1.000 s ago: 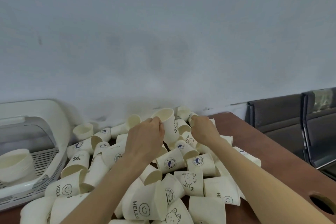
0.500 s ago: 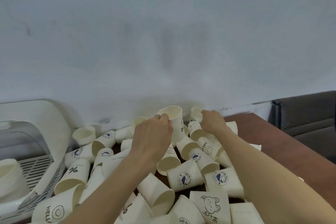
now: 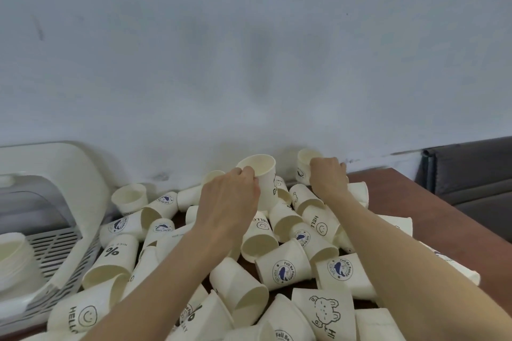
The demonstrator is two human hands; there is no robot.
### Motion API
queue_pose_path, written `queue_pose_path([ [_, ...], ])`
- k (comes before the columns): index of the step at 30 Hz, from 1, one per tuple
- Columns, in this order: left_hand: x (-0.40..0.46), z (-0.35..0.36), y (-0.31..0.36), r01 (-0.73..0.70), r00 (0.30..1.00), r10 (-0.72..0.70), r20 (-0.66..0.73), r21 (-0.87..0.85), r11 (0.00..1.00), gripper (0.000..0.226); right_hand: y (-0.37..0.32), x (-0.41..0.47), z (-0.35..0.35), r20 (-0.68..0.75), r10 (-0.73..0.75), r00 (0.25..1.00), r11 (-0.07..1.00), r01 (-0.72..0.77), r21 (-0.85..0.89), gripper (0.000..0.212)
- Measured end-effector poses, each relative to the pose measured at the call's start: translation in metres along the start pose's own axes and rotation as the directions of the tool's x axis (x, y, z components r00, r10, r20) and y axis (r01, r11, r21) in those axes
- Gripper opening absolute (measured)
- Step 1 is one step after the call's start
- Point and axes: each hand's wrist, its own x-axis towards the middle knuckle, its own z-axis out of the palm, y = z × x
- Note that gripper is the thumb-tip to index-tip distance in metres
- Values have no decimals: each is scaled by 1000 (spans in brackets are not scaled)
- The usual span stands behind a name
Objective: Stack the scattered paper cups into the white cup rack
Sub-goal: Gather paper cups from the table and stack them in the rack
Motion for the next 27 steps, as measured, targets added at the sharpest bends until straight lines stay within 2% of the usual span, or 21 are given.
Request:
queue_pose_path([
  [3, -8, -12, 3, 3, 1000, -3, -12, 2, 1000, 30, 1, -3, -22, -114, -39, 993, 998, 43, 34, 23],
  [8, -25, -36, 5, 9, 999, -10, -36, -23, 1000, 30, 2, -26, -64, -180, -42, 983, 989, 66, 130, 21],
  [18, -81, -91, -10, 62, 994, -71, -79, -108, 992, 29, -16, -120, -128, -224, -194, 955, 922, 255, 292, 24],
  [27, -146, -130, -34, 162, 978, -183, -98, -192, 968, 28, -50, -181, -190, -191, -288, 939, 891, 335, 305, 26],
])
